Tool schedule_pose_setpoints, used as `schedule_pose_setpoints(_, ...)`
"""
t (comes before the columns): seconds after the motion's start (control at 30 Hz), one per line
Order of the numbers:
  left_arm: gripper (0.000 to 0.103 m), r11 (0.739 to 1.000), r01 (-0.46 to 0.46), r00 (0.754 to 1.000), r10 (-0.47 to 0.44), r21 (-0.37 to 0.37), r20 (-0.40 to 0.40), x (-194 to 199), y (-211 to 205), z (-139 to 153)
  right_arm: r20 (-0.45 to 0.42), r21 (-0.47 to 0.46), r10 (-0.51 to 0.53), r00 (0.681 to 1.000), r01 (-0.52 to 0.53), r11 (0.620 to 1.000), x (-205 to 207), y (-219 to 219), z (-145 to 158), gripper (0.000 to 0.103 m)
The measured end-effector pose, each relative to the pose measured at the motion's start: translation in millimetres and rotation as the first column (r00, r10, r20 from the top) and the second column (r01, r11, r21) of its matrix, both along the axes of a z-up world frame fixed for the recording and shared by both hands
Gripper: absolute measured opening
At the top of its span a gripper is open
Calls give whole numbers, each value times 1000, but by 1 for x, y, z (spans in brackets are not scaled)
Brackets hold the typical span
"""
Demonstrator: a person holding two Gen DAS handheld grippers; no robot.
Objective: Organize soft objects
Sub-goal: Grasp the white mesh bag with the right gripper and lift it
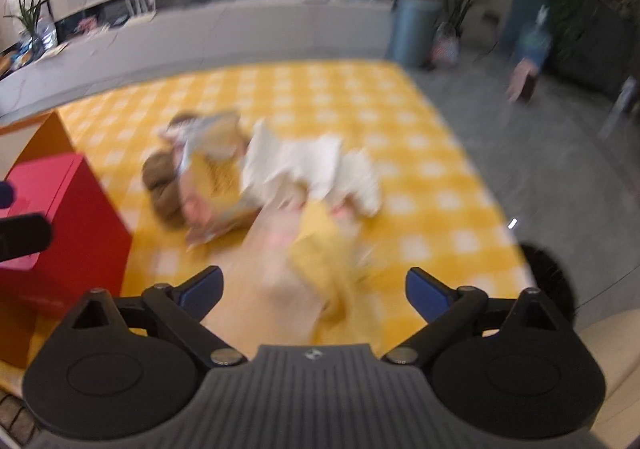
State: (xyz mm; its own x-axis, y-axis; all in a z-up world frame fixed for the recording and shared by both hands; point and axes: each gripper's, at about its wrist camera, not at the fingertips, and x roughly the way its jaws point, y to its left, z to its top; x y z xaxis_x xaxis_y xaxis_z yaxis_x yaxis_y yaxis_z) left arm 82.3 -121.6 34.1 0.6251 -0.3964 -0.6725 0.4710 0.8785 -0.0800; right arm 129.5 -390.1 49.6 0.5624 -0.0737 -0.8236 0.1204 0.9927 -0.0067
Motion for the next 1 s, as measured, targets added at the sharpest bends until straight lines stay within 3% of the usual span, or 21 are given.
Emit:
schedule_pose_setpoints(0.07, 91, 1000, 3, 1000, -3, 3, -2, 0, 0, -4, -61, 3, -3, 998, 3, 1000, 6, 3, -12, 87)
schedule_pose_setpoints(0.23, 91, 999, -10, 1000, 9, -39, -9, 0, 12, -3, -189, 37, -11, 982, 19, 999, 17, 7, -36, 87)
schedule_pose_setpoints(0.37, 91, 998, 6, 1000, -6, -60, 6, -5, 23, 1, -242, 48, 2, 970, 10, 999, 22, 16, -48, 87)
schedule_pose_setpoints(0.53, 91, 995, 10, 1000, -8, -100, 14, -8, 33, 3, -241, 88, 41, 970, -20, 996, 28, 30, -51, 89)
schedule_pose_setpoints(0.6, 91, 994, 1, 1000, 0, -111, 12, -8, 37, 1, -270, 54, 31, 962, -17, 998, 33, 38, -60, 88)
schedule_pose_setpoints(0.73, 91, 993, -11, 1000, 12, -119, 9, -9, 41, 1, -270, -46, -7, 963, -6, 999, 37, 48, -67, 69)
schedule_pose_setpoints(0.8, 91, 992, -9, 1000, 10, -128, 10, -10, 43, 2, -272, -59, -3, 962, -13, 998, 37, 49, -67, 54)
schedule_pose_setpoints(0.83, 91, 991, -11, 1000, 12, -134, 10, -10, 45, 2, -275, -69, 0, 961, -19, 997, 36, 50, -67, 35)
schedule_pose_setpoints(0.87, 91, 990, -12, 1000, 14, -138, 10, -10, 46, 3, -279, -69, -4, 960, -16, 997, 36, 50, -67, 22)
schedule_pose_setpoints(0.93, 91, 990, -13, 1000, 15, -143, 11, -11, 48, 3, -261, -45, 10, 965, -23, 999, 32, 50, -61, 10)
schedule_pose_setpoints(1.0, 91, 990, -17, 1000, 18, -143, 10, -11, 49, 1, -218, 11, 44, 975, -43, 999, 28, 48, -50, 8)
